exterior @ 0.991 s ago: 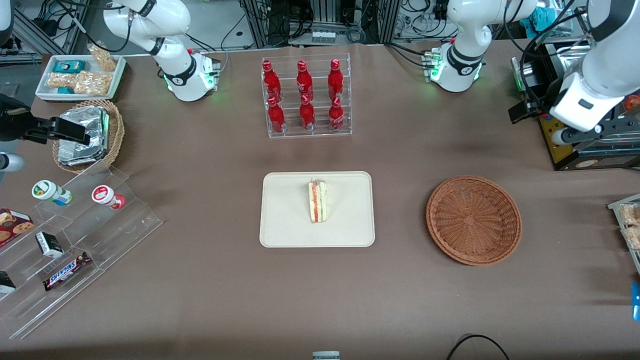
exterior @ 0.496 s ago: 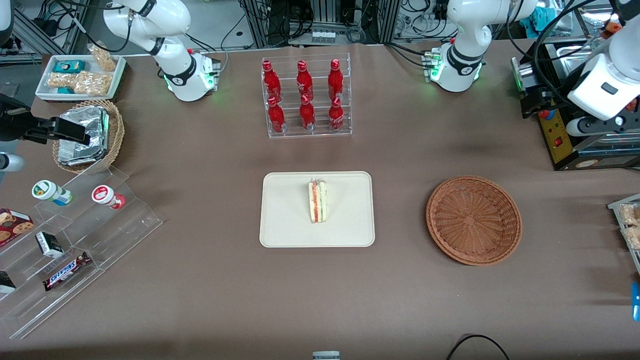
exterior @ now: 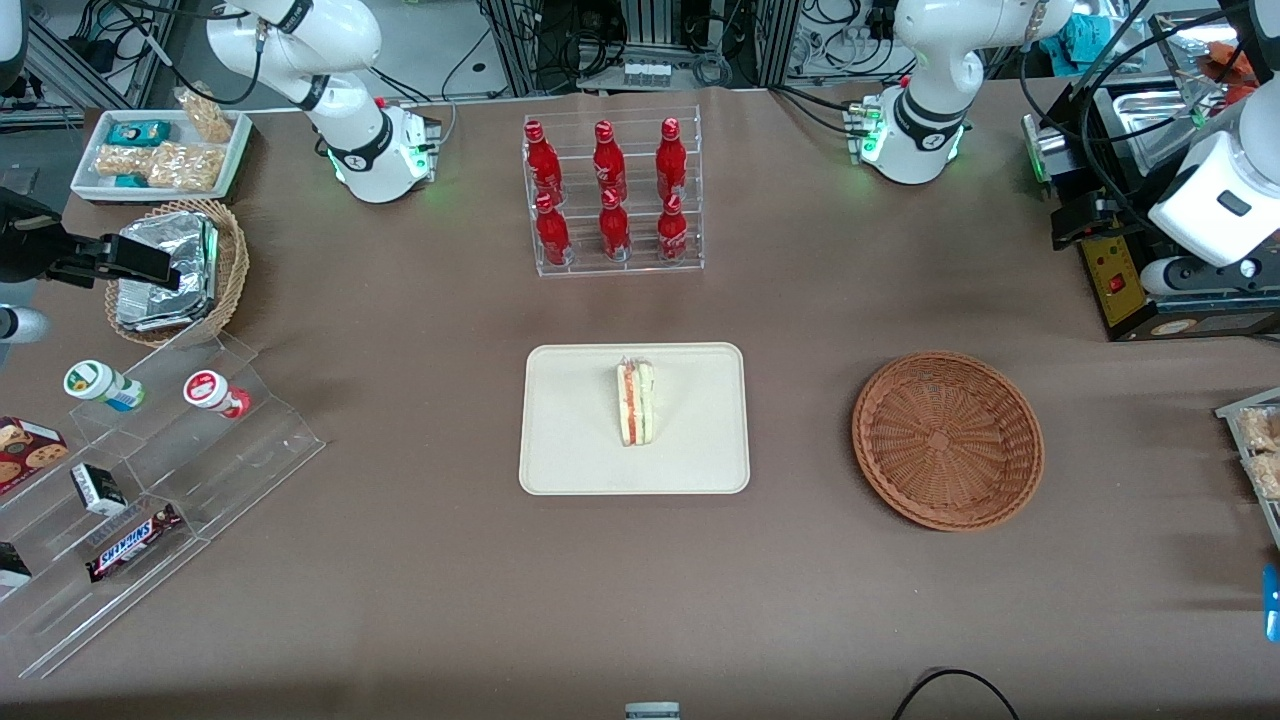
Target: Place sandwich from basket to tray
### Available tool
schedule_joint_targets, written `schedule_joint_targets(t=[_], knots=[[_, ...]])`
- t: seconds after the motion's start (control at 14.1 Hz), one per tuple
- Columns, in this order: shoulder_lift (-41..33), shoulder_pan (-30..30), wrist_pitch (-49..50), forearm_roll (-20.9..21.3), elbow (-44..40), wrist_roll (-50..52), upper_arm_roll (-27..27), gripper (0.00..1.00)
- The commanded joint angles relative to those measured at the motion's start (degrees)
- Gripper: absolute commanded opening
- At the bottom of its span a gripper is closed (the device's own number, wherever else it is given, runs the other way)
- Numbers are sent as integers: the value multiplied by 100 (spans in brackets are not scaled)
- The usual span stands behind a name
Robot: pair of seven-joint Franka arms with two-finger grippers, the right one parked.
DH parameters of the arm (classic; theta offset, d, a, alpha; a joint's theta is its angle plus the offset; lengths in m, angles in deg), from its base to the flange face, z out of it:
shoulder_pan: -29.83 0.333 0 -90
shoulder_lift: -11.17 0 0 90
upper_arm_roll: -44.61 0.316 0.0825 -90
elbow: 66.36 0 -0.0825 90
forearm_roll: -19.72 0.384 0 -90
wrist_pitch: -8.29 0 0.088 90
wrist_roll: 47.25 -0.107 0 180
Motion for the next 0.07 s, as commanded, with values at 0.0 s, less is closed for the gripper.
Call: schedule_joint_targets(t=[0.0], knots=[[119, 155, 160, -69, -223, -126, -26, 100]])
